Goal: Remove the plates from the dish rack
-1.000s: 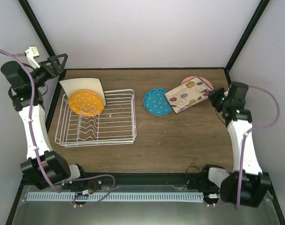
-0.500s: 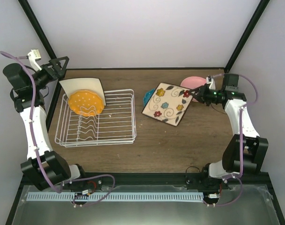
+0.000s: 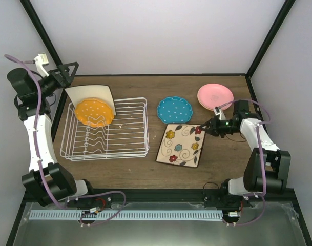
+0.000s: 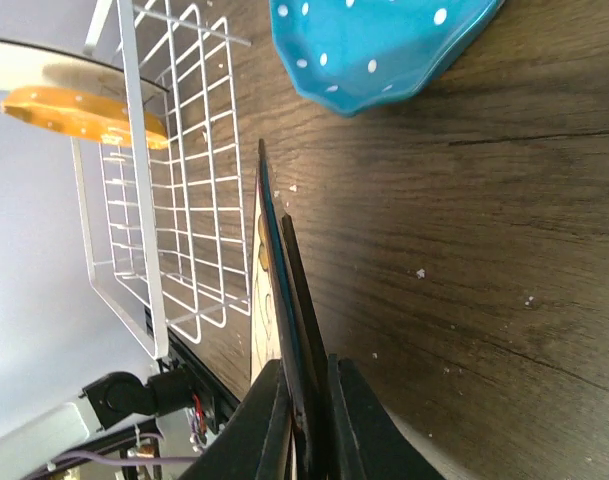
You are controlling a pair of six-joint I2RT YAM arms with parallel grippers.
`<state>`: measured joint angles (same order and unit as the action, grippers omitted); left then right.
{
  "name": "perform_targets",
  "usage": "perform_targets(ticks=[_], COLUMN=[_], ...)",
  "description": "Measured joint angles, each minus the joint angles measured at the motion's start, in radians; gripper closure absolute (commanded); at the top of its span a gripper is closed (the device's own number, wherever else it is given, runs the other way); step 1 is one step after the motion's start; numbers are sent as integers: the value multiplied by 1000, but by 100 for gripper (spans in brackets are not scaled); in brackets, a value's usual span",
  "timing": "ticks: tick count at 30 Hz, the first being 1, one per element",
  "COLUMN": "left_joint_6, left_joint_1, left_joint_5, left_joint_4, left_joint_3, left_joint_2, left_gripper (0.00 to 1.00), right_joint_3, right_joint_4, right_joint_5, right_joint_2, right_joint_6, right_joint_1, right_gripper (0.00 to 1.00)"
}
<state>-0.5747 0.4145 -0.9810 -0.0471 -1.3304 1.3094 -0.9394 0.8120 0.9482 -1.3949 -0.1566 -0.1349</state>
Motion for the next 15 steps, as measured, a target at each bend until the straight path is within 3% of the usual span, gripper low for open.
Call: perform_targets(ticks=[15], left_joint_6=[30], left_joint_1=[-5], left_joint_5=[0], left_joint_4=[-20], left_joint_3=[3], left_joint_2=[3], left_gripper=[0], right_joint_3=[23], right_joint_4=[13], right_joint_5=[-46], right_joint_2=[-90], right_joint_6=[79], right_joint_1=[84], right_gripper=[99])
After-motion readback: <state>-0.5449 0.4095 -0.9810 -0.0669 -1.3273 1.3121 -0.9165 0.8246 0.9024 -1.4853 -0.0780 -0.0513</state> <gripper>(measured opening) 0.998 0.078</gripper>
